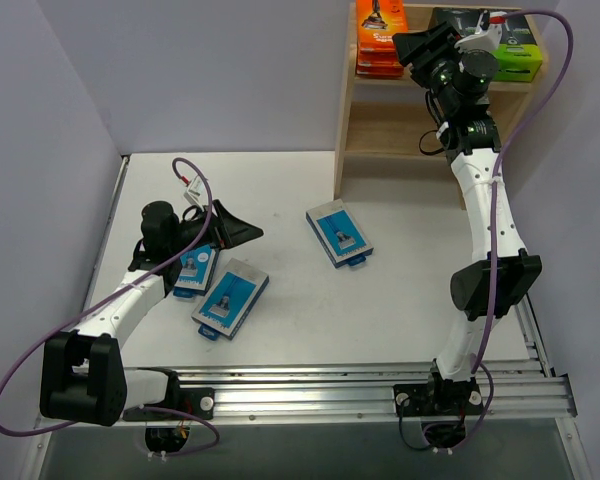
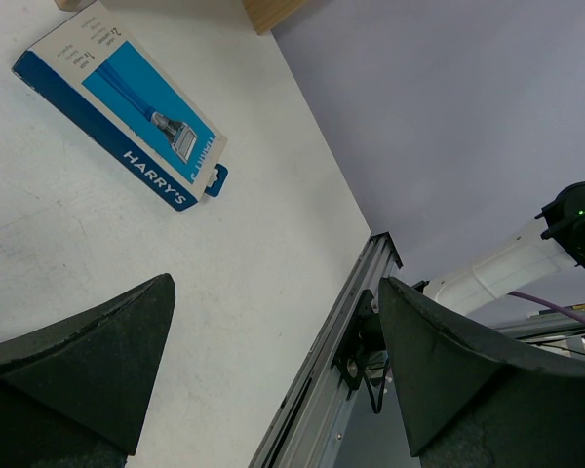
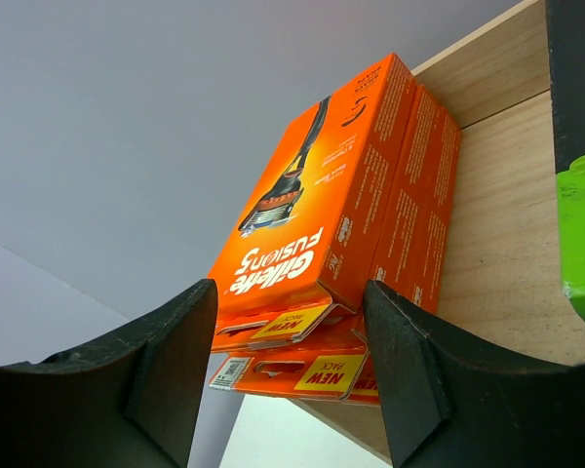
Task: Place and organize the shaving razors onto the shelf
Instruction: Place the shaving razor onto shelf
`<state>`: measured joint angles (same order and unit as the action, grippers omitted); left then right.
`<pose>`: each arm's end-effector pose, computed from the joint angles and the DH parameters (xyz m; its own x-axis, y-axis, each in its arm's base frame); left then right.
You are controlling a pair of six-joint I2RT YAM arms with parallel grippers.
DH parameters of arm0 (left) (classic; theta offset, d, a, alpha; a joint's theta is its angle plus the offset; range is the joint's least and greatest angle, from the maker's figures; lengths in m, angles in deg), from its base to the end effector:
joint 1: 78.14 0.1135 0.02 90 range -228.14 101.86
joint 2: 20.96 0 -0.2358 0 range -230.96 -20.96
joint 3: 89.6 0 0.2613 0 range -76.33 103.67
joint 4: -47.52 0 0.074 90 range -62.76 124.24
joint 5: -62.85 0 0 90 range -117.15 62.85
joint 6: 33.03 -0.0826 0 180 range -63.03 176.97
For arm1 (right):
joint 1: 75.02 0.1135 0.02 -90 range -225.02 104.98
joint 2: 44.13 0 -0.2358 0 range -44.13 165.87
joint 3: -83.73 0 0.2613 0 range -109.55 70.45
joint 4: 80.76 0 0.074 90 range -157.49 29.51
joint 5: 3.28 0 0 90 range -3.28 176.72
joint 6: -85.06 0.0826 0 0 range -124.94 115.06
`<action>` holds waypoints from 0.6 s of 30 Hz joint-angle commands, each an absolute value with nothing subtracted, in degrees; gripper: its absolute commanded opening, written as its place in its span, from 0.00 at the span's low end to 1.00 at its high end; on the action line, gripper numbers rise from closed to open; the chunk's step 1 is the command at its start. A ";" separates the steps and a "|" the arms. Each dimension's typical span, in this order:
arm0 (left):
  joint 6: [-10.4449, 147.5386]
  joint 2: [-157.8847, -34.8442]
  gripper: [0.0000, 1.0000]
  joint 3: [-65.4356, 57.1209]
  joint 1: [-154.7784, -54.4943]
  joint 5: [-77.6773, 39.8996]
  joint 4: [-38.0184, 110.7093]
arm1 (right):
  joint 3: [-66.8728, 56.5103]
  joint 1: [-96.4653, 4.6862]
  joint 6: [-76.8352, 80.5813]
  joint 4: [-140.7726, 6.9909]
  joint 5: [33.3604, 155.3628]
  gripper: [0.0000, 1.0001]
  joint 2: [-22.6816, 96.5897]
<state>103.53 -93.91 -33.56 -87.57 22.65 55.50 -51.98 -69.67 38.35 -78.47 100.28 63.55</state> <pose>0.3119 -0.1158 0.2432 -0.7225 -0.3551 -0.5932 0.4733 0.3713 -0.7988 0.4574 0.0623 0.5280 0.1084 0.6796 -0.7255 -0.5155 0.6624 0.5435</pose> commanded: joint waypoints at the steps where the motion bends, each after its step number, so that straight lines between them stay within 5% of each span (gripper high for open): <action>1: 103.81 -93.47 0.94 -33.44 -87.63 23.74 59.20 | -54.62 -69.13 37.25 -82.60 101.66 0.57 62.66; 18: 104.08 -93.73 0.94 -33.44 -87.63 23.83 59.38 | -54.53 -69.04 36.46 -81.29 101.31 0.57 61.96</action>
